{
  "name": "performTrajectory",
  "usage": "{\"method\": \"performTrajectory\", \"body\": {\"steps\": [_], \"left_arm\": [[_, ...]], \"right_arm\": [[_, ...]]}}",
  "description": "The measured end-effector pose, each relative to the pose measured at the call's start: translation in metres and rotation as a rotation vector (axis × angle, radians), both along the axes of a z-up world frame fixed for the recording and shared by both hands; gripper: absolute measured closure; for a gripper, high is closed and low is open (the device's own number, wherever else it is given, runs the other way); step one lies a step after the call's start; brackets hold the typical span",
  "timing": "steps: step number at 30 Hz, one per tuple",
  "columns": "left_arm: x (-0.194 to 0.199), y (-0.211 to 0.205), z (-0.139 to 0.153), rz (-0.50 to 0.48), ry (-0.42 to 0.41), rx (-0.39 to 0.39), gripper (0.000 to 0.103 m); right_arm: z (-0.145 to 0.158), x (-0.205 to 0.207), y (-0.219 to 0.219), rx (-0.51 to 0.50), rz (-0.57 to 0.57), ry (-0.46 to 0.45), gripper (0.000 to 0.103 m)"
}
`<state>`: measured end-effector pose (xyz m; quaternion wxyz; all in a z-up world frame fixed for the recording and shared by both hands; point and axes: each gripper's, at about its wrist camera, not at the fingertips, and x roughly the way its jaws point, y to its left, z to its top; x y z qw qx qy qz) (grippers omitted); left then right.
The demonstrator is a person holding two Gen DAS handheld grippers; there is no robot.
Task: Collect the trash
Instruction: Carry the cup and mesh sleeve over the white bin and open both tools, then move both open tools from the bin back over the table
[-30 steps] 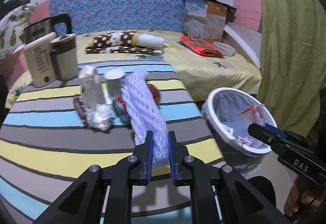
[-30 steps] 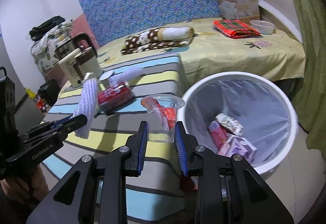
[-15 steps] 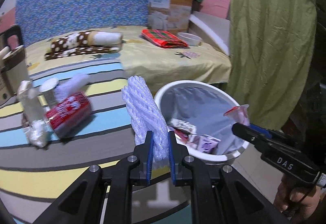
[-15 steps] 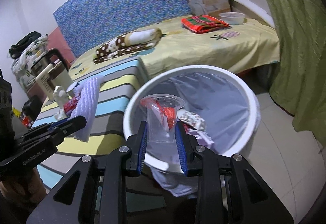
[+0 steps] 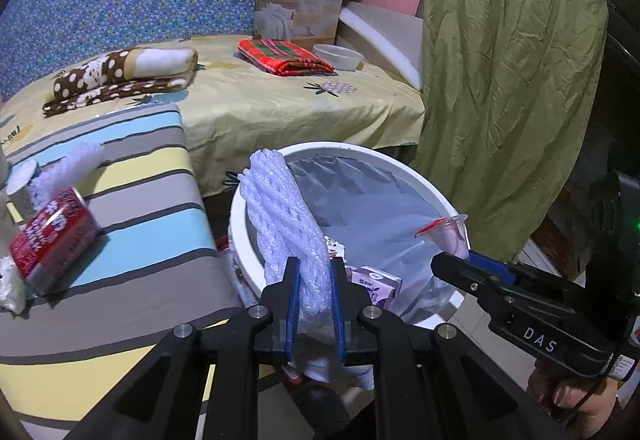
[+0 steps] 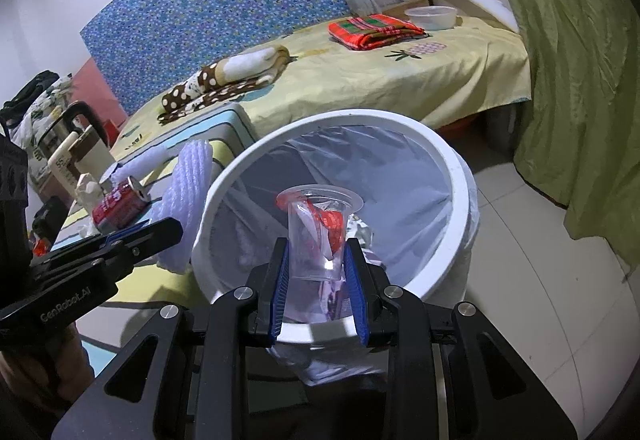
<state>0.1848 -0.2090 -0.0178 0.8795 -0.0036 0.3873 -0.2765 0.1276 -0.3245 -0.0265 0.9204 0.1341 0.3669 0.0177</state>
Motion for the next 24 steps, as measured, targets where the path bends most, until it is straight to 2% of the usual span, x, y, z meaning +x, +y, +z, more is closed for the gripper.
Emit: {"method": "performTrajectory", "body": {"steps": [4, 8, 10, 12, 18, 22, 24], "left_arm": [[0.007, -0.003, -0.003, -0.003, 0.015, -0.016, 0.088], [0.013, -0.004, -0.004, -0.008, 0.018, -0.035, 0.083], [0.015, -0.002, -0.004, -0.009, 0.018, -0.049, 0.065], [0.016, 0.001, -0.003, -0.003, 0.021, -0.069, 0.058], [0.018, 0.015, 0.0, 0.03, 0.017, -0.082, 0.058], [0.016, 0.024, 0.003, 0.051, 0.009, -0.083, 0.058], [0.013, 0.028, 0.005, 0.059, 0.002, -0.078, 0.058]], "right_arm": [[-0.003, 0.004, -0.003, 0.001, 0.0, 0.011, 0.073], [-0.004, 0.008, -0.002, 0.004, 0.012, 0.019, 0.072], [-0.006, 0.01, -0.001, 0.003, 0.019, 0.023, 0.072], [-0.007, 0.01, 0.0, 0.0, 0.024, 0.027, 0.072], [-0.009, 0.013, 0.004, -0.002, 0.051, 0.041, 0.072], [-0.008, 0.012, 0.008, -0.001, 0.07, 0.038, 0.063], [-0.006, 0.01, 0.009, -0.005, 0.072, 0.032, 0.062]]}}
